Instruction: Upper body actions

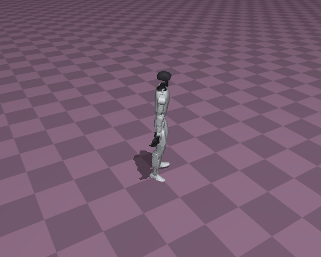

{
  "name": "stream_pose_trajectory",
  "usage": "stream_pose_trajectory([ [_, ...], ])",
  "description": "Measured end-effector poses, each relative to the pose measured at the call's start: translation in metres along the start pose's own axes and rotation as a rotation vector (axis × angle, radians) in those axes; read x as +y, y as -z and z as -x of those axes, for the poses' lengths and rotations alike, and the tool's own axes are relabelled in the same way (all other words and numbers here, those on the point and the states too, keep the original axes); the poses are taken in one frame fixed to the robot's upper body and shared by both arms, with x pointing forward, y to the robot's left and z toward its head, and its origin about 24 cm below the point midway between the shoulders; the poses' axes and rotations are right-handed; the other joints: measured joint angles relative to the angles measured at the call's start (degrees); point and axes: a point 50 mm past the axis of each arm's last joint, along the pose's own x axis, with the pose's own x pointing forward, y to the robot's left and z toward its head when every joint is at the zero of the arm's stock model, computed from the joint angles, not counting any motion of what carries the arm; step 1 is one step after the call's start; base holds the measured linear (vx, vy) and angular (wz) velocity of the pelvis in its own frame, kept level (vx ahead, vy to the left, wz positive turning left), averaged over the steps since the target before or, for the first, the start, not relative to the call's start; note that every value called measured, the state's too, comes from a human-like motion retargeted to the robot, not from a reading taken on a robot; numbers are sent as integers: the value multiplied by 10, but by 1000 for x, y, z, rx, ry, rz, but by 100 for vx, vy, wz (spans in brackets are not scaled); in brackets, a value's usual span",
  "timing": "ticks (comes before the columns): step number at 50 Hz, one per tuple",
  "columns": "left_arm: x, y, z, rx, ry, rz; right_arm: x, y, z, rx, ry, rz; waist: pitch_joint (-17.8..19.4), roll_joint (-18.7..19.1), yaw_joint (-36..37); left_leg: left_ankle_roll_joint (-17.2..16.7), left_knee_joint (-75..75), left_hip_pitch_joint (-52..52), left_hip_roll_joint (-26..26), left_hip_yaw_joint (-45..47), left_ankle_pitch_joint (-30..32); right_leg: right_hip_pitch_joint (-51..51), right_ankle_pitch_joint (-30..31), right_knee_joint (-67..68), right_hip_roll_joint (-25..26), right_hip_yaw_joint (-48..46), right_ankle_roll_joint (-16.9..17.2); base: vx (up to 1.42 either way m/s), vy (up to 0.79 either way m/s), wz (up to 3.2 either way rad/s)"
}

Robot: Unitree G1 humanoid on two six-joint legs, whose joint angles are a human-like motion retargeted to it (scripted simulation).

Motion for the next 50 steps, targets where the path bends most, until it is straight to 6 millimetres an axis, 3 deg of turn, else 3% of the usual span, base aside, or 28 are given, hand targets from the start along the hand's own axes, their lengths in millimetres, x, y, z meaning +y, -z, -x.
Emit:
stream_pose_trajectory([
  [6,2,11,-1,31,6,-11,-4,7,-1,20,12,7,-1,-4,61,-2,13,-37,-29,-84,22,37,-21,-10,-23,-92,15,-35,30,133],
  [13,17,19,-1,71,-39,20,-12,5,0,11,30,-25,-2,-15,159,-18,17,-83,-76,-207,63,81,-67,-4,-39,-209,40,-48,8,170],
  [21,33,25,1,118,-89,117,-29,-12,3,-39,87,-34,12,-32,269,-54,1,-112,-120,-285,112,118,-105,3,-37,-315,66,-51,-14,194],
  [28,36,19,3,124,-122,151,-37,-33,7,-131,93,-76,59,-55,417,-81,-16,-114,-155,-334,138,144,-126,15,-32,-402,86,-29,-37,158],
  [32,29,36,2,193,-100,175,-41,-45,11,-160,104,-52,80,-59,467,-93,-19,-105,-166,-362,144,163,-136,19,-21,-433,95,-4,-24,120],
  [38,15,71,2,303,-48,180,-46,-81,23,-315,110,42,93,-63,486,-100,-24,-103,-168,-379,145,168,-142,21,-10,-451,103,-3,-11,51],
  [41,11,78,2,329,-28,173,-45,-91,27,-366,125,105,95,-66,482,-99,-25,-100,-164,-379,143,168,-141,22,-10,-452,103,0,-2,1],
  [45,14,66,2,303,-24,173,-38,-87,24,-351,130,159,95,-71,467,-87,-27,-94,-161,-374,140,166,-133,18,-13,-450,101,9,3,-39],
  [50,27,38,3,215,-55,210,-23,-65,15,-249,70,161,88,-78,433,-56,-23,-83,-150,-348,127,159,-118,13,-21,-421,90,16,12,-107],
])
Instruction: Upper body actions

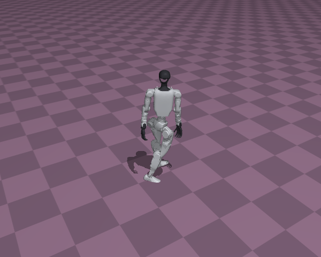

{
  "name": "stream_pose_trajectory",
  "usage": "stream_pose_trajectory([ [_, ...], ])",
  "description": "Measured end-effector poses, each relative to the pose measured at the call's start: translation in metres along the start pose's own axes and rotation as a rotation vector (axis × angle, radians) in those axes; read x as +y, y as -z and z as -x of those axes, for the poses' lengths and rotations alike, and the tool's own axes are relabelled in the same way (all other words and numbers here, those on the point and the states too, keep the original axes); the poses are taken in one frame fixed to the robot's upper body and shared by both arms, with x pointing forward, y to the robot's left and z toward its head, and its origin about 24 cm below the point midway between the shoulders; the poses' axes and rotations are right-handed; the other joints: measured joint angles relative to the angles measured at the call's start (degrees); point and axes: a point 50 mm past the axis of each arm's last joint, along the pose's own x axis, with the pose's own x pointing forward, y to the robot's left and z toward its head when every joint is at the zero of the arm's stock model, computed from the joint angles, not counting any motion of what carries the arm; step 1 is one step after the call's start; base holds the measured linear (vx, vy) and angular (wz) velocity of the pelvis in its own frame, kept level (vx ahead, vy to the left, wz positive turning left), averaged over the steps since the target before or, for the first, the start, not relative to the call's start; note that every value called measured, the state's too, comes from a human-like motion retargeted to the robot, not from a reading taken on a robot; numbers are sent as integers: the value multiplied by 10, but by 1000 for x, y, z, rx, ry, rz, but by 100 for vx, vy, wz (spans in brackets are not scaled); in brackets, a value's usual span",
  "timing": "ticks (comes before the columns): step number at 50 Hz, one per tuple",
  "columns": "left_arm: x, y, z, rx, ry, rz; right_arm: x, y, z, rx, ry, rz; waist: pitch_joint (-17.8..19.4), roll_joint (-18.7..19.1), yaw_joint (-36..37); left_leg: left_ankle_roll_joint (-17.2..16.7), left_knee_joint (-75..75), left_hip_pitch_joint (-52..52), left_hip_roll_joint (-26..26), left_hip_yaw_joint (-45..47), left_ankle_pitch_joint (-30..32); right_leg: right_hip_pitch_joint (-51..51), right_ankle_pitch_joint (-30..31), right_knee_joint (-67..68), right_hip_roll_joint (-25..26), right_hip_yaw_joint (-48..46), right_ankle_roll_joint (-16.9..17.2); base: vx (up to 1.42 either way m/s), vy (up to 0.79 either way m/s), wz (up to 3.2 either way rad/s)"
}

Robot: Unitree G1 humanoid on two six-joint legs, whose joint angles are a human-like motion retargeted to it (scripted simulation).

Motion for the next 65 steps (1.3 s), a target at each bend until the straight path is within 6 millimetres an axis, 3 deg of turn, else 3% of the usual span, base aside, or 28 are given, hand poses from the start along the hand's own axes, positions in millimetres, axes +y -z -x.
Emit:
stream_pose_trajectory([
  [3,9,-16,4,-55,-20,30,5,8,0,37,-21,-42,-6,-4,-31,21,10,6,10,27,-18,-9,10,-5,-7,38,-12,24,22,-169],
  [7,28,-19,5,-71,-62,44,8,8,-1,19,-32,-137,-19,-5,-83,52,21,22,26,64,-53,-29,25,-7,-18,112,-32,34,29,-218],
  [12,48,-3,1,-33,-106,49,-2,-6,0,-57,-19,-157,-47,4,-168,77,28,43,62,141,-98,-79,51,-3,-26,224,-53,37,29,-253],
  [18,50,23,-6,21,-83,70,-18,-26,3,-105,23,-27,-65,41,-293,78,24,79,122,286,-134,-131,93,-2,-10,353,-64,39,19,-234],
  [21,51,24,-7,16,-76,40,-23,-31,4,-93,46,26,-59,58,-370,79,20,96,136,327,-141,-141,109,-3,1,400,-66,34,5,-136],
  [23,52,17,-6,-3,-82,-7,-25,-30,4,-81,70,47,-56,67,-413,79,17,103,143,347,-143,-150,117,0,4,423,-65,22,-1,-96],
  [27,54,-20,4,-125,-124,-99,-26,-19,3,-48,114,17,-47,76,-460,79,10,114,148,383,-146,-167,132,4,8,460,-67,10,-3,-81],
  [32,41,-64,20,-308,-145,-90,-5,17,0,74,43,-116,-47,74,-456,76,8,127,150,414,-152,-173,144,2,7,477,-64,13,-3,-54],
  [37,10,-74,22,-367,-50,19,21,55,2,211,-28,-211,-57,70,-444,75,7,130,148,411,-152,-171,134,7,10,480,-75,14,-6,8],
  [42,-9,-61,16,-308,68,5,36,72,4,262,-54,-267,-68,65,-448,72,8,122,144,386,-149,-162,124,3,7,450,-79,10,-8,45],
  [48,-2,-34,5,-200,82,-160,38,74,4,253,-68,-221,-81,50,-422,65,6,125,143,391,-151,-167,128,-7,8,451,-84,15,-10,-4],
  [54,4,-9,-3,-108,56,-164,23,49,1,153,-53,-116,-70,40,-410,56,5,141,153,423,-158,-180,134,2,15,483,-91,15,-21,-47],
  [60,-4,21,-9,-6,97,-33,8,18,-1,46,-29,-58,-74,42,-437,46,4,152,172,466,-168,-203,143,10,29,525,-94,15,-36,-64],
  [65,-10,32,-11,24,116,10,0,-4,0,-10,-33,-8,-86,49,-469,35,-3,160,189,526,-173,-235,155,15,51,581,-96,-2,-32,-102],
])
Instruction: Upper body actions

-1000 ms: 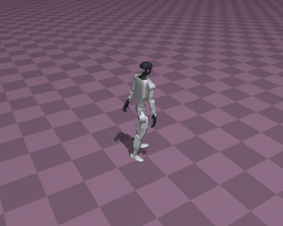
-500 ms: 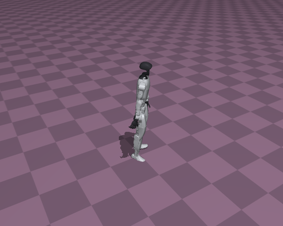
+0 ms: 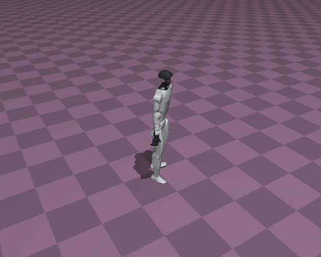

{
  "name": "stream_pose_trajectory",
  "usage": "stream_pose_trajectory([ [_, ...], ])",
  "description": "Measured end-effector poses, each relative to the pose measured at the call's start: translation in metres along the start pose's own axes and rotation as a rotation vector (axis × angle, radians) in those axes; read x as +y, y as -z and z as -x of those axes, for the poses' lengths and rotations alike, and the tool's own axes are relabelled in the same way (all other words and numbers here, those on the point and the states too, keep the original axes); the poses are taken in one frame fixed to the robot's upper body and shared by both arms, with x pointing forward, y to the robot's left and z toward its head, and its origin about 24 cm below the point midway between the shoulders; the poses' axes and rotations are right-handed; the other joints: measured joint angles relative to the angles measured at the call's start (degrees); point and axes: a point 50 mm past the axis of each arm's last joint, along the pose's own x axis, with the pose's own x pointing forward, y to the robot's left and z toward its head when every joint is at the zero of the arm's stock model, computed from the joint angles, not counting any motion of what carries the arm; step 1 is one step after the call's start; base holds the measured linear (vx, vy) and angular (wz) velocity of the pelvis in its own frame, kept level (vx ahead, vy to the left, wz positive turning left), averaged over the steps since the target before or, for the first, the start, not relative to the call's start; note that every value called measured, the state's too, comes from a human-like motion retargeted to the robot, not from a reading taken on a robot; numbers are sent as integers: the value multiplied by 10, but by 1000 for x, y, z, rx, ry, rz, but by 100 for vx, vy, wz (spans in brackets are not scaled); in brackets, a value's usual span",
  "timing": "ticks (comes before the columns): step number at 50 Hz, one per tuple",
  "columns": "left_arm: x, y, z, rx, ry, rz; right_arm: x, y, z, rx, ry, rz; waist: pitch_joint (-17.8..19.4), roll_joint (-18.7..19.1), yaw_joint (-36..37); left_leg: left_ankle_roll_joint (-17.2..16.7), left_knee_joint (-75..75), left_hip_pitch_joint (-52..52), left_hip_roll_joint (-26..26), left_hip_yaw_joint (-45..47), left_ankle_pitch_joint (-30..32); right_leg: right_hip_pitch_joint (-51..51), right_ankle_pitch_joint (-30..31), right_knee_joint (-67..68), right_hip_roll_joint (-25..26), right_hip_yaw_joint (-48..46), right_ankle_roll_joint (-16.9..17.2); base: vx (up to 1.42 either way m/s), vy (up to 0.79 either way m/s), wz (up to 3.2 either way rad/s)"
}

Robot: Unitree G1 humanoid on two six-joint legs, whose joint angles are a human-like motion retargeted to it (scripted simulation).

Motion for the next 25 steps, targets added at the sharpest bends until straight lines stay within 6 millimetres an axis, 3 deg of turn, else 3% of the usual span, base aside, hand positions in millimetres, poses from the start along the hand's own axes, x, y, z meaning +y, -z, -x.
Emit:
stream_pose_trajectory([
  [7,5,-11,2,-43,-26,-12,-3,-3,0,5,-5,7,-12,17,-67,-12,-5,9,19,62,-4,-23,20,-6,31,57,-2,-3,-18,-80],
  [15,11,-45,12,-182,-62,37,-3,21,1,115,4,-54,-1,31,-106,-20,-5,20,24,95,-7,-32,36,-11,49,102,-1,-1,-3,-53],
  [20,5,-45,11,-173,-43,62,1,41,2,197,-17,-84,0,34,-101,-21,-5,19,22,101,-7,-35,35,-11,49,111,0,1,1,-12],
  [25,-3,-33,7,-138,-14,21,6,51,3,223,-15,-101,0,39,-92,-19,-4,15,19,90,-5,-28,25,-8,42,94,-1,4,7,30],
])
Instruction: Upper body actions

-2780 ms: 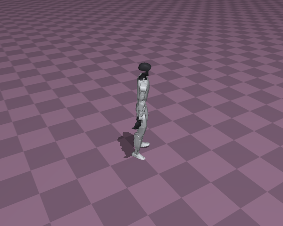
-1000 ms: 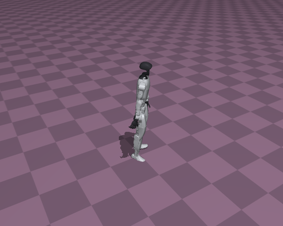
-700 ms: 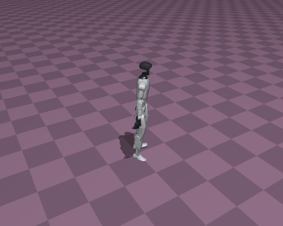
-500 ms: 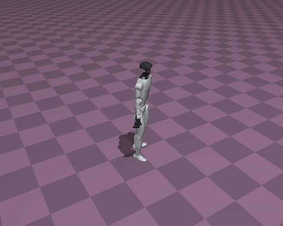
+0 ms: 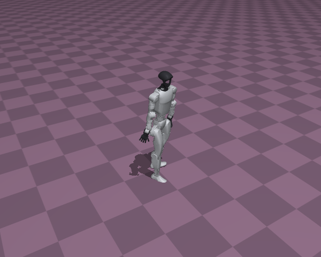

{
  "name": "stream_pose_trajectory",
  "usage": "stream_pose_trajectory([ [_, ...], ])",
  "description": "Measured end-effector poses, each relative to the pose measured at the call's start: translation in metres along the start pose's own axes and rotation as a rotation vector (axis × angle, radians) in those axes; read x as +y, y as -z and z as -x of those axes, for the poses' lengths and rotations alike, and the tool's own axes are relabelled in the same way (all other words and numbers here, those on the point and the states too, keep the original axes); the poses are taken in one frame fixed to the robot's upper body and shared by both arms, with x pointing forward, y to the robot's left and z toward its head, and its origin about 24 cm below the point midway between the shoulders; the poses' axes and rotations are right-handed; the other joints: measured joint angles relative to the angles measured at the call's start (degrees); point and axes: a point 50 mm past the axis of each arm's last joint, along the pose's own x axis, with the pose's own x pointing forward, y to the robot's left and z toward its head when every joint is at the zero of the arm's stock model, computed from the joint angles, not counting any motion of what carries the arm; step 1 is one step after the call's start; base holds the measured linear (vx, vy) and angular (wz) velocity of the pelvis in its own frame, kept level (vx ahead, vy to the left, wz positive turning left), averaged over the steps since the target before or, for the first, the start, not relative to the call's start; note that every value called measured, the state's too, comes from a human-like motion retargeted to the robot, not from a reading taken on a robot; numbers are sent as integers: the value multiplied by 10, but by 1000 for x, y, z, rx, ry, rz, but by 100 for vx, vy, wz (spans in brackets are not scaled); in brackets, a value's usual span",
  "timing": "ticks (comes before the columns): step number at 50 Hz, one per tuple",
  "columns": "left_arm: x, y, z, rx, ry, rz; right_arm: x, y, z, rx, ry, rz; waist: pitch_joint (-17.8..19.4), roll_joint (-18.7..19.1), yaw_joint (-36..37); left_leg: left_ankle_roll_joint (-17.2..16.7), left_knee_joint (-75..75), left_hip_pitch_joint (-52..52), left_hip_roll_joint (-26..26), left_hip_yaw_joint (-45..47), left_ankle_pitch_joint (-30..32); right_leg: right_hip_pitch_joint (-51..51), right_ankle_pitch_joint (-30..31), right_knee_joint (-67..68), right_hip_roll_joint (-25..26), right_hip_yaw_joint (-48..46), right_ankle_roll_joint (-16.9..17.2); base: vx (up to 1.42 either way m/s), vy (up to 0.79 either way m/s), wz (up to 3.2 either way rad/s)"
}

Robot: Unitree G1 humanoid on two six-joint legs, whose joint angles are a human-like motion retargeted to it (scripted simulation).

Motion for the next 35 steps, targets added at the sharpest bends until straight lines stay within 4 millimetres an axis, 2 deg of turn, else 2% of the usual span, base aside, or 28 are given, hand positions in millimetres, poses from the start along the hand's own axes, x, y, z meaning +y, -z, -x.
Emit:
stream_pose_trajectory([
  [6,-7,20,-3,67,42,-104,6,6,-1,10,-20,-12,2,7,26,7,1,-7,-7,-37,5,22,-18,0,-16,-47,-4,8,17,72],
  [12,-3,30,-4,97,34,-170,10,3,-2,-12,-37,-3,8,2,74,18,8,-20,-22,-106,14,56,-41,-4,-39,-113,-7,1,29,100],
  [20,1,31,-4,106,34,-95,0,-9,1,-43,-25,70,10,-8,157,31,16,-46,-47,-190,27,91,-64,-9,-69,-196,-3,-16,33,94],
  [27,5,26,-3,101,19,-70,-15,-25,4,-112,13,49,31,-17,218,38,18,-56,-70,-247,42,123,-72,-20,-84,-255,-2,-21,13,73],
  [35,3,33,-3,127,8,-57,-23,-37,8,-162,31,41,40,-19,246,43,18,-60,-80,-280,50,140,-76,-26,-89,-289,3,-8,3,34],
])
